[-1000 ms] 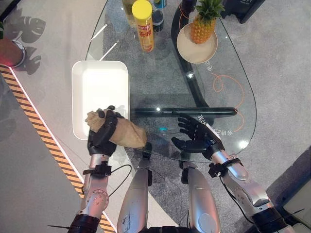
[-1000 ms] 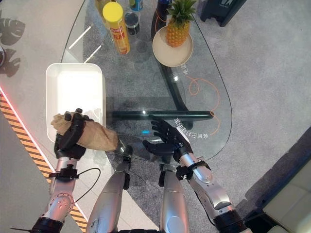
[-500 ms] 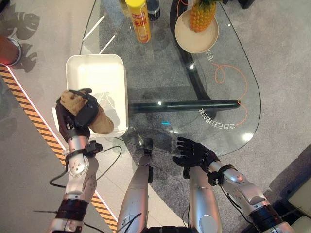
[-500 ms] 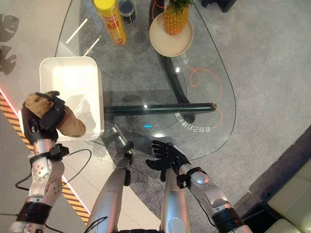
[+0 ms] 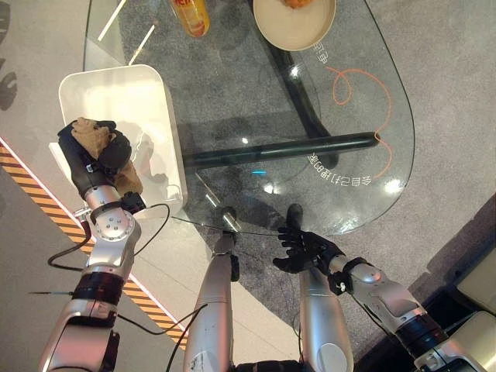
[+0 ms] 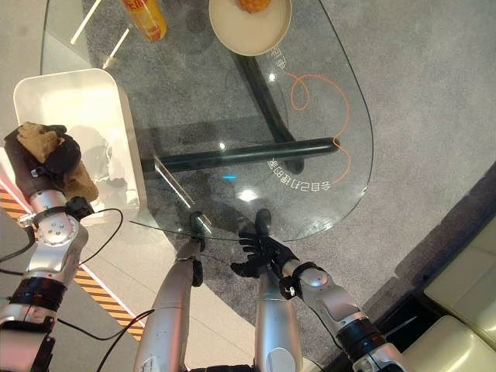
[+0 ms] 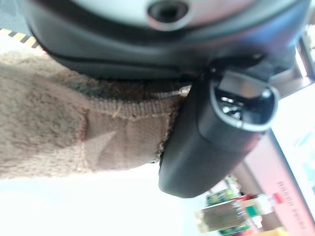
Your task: Wipe the table with a cloth and put it in the basket.
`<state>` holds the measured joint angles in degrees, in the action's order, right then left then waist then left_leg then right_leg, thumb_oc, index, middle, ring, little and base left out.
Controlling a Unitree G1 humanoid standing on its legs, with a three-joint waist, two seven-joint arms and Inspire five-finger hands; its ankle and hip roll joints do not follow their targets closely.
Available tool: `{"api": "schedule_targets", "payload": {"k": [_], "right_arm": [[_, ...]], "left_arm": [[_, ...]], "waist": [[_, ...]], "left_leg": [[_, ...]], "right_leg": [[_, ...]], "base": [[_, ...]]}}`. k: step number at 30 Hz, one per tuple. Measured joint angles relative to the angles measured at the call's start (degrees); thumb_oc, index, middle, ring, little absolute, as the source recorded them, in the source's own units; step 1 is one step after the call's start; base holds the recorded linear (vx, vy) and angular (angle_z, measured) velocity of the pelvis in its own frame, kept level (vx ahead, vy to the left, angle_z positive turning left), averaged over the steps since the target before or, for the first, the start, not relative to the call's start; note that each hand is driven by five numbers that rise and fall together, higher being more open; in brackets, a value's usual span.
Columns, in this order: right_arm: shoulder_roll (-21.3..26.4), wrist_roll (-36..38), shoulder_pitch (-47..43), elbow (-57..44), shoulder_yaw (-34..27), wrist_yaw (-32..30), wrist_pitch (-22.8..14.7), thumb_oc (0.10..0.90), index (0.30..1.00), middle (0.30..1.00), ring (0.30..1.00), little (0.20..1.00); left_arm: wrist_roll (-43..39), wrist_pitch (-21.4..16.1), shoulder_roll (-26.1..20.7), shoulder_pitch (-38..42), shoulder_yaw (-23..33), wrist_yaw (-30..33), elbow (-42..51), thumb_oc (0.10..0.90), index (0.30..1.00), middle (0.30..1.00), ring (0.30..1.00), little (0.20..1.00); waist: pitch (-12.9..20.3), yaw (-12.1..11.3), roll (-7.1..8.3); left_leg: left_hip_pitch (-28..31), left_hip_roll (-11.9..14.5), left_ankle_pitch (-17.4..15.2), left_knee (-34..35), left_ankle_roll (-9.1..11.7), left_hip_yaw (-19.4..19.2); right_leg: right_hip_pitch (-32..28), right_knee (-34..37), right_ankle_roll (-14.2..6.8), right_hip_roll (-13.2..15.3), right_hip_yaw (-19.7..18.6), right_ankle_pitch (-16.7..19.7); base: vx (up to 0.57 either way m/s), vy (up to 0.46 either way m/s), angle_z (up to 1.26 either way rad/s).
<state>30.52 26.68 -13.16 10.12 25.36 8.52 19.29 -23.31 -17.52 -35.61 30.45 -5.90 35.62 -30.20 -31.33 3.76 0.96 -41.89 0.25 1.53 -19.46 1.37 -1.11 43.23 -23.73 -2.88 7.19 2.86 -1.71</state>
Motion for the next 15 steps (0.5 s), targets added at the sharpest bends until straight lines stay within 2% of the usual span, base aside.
{"api": "schedule_targets", "payload": {"k": [5, 9, 11, 15], "right_arm": [[0.2, 0.5, -1.3, 0.1, 0.8, 0.0, -1.5, 0.800, 0.900, 0.900, 0.900, 0.900], [0.2, 1.0, -2.8, 0.1, 2.6, 0.0, -2.1, 0.800, 0.900, 0.900, 0.900, 0.900], [0.2, 1.0, -3.4, 0.3, 3.5, 0.0, -2.7, 0.800, 0.900, 0.900, 0.900, 0.900], [0.2, 2.3, -4.5, 0.9, 4.6, 0.0, -3.3, 0.800, 0.900, 0.900, 0.900, 0.900]], "left_arm": [[-2.2, 2.0, -4.6, 5.2, -2.4, -0.1, -5.0, 0.100, 0.300, 0.300, 0.300, 0.200], [-2.6, 4.3, -5.9, 9.3, -3.4, -0.1, -9.0, 0.100, 0.300, 0.300, 0.300, 0.200], [-2.7, 5.5, -6.8, 12.6, -6.6, 0.0, -11.8, 0.100, 0.300, 0.300, 0.300, 0.200], [-3.4, 7.5, -8.7, 16.7, -8.9, 0.0, -14.7, 0.100, 0.300, 0.300, 0.300, 0.200]], "waist": [[0.1, 1.6, 1.43], [0.1, 2.7, 2.38], [0.1, 3.1, 3.01], [0.2, 3.9, 4.06]], "left_leg": [[-3.9, 0.7, -0.8, -2.0, 0.1, 0.1], [-6.4, 1.4, -1.1, -3.4, 0.3, 0.5], [-7.6, 1.6, -1.2, -3.6, 0.3, 0.8], [-8.7, 1.8, -1.2, -3.8, 0.3, 1.1]], "right_leg": [[2.7, 0.1, 0.0, -0.7, 0.1, 0.5], [4.0, 1.4, 0.1, -1.4, 0.6, 1.5], [4.5, 2.3, 0.1, -1.7, 1.0, 2.1], [4.9, 3.3, 0.1, -1.9, 1.4, 2.7]], "base": [[0.01, 0.014, -0.03], [0.00, 0.004, -0.05], [0.00, -0.005, -0.02], [0.00, -0.008, 0.00]]}}
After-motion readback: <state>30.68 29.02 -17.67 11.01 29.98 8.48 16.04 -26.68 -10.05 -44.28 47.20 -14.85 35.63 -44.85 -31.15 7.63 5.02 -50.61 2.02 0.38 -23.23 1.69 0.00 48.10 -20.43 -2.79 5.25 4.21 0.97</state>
